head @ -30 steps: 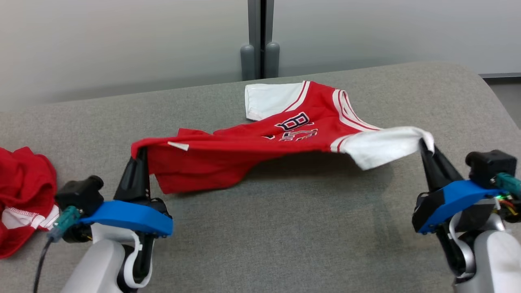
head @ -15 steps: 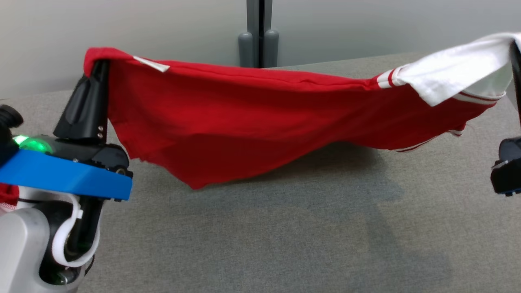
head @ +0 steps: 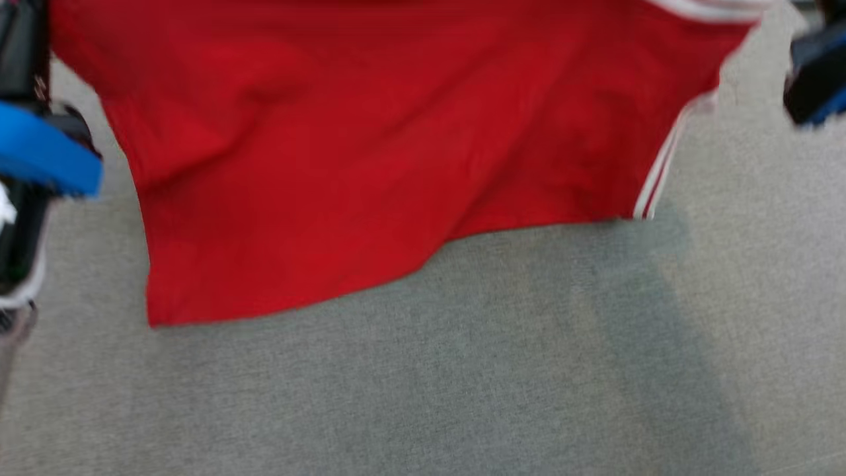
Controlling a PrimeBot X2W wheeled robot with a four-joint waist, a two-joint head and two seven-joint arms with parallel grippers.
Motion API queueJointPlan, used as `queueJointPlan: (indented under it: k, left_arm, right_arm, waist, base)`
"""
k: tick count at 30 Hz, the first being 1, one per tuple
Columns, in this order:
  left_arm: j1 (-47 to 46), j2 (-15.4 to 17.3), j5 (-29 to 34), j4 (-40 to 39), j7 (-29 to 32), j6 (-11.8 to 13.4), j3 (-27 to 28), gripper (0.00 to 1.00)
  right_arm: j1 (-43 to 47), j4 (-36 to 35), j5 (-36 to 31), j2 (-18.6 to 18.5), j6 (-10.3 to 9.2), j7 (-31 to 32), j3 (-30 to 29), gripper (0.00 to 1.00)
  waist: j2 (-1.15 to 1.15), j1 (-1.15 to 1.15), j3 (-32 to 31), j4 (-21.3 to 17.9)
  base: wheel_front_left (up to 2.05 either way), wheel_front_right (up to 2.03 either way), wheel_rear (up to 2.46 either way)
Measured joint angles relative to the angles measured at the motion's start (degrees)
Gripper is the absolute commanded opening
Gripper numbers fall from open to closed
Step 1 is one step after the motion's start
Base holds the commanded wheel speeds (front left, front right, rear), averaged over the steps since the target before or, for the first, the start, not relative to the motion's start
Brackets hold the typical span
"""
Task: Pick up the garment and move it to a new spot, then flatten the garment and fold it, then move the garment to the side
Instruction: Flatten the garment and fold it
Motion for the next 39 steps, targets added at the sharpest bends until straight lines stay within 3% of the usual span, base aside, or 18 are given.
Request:
queueJointPlan:
  k: [5,8,14,18,22,29,34,39]
  left_arm:
    - [-10.83,2.13,3.5,8.55,0.41,-2.63,-1.1,0.0]
    - [-16.8,2.67,4.85,13.08,-0.92,-3.68,-0.9,0.0]
    - [-28.08,2.98,9.57,18.72,-6.36,-5.6,-1.58,0.0]
    - [-31.22,2.96,12.02,20.81,-10.24,-6.79,-2.55,0.0]
    - [-30.04,0.89,12.95,23.56,-14.14,-7.58,-4.5,0.0]
    - [-18.52,-4.47,10.88,30.67,-18.2,-7.8,-7.37,0.0]
    - [-8.78,-7.82,7.67,32.87,-18.28,-8.11,-8.94,0.0]
    - [1.99,-8.56,5.45,31.21,-18.46,-6.72,-9.44,0.0]
  right_arm:
    - [-15.44,14.02,-0.33,0.31,-0.03,-6.89,5.9,0.0]
    - [-23.43,21.17,-2.41,2.61,-0.01,-11.36,7.98,0.0]
    - [-36.2,29.81,-9.35,5.49,0.0,-23.02,6.16,0.0]
    - [-39.23,33.39,-12.59,6.15,0.0,-28.36,4.3,0.0]
    - [-36.57,37.86,-12.83,6.25,0.0,-31.08,4.02,0.0]
    - [-21.15,43.36,-7.34,7.45,0.0,-30.16,7.08,0.0]
    - [-9.79,41.35,-1.52,7.22,-0.01,-27.08,6.77,0.0]
    - [3.23,35.09,2.31,7.28,-0.02,-22.49,5.39,0.0]
  waist:
    - [0.0,0.01,5.39,-0.53]
    - [0.0,0.0,7.02,-0.69]
    - [0.0,0.0,7.95,-1.4]
    - [0.0,-0.01,8.56,-1.42]
    - [0.0,-0.01,9.25,-0.81]
    - [0.0,-0.01,7.85,1.19]
    - [0.0,-0.02,4.54,2.65]
    - [0.0,-0.03,0.46,3.49]
  base:
    - [0.0,0.0,0.0]
    - [0.0,0.0,0.0]
    - [0.0,0.0,0.0]
    - [0.0,0.0,0.0]
    - [0.0,0.0,0.0]
    - [0.0,0.0,0.0]
    - [0.0,0.0,0.0]
    - [0.0,0.0,0.0]
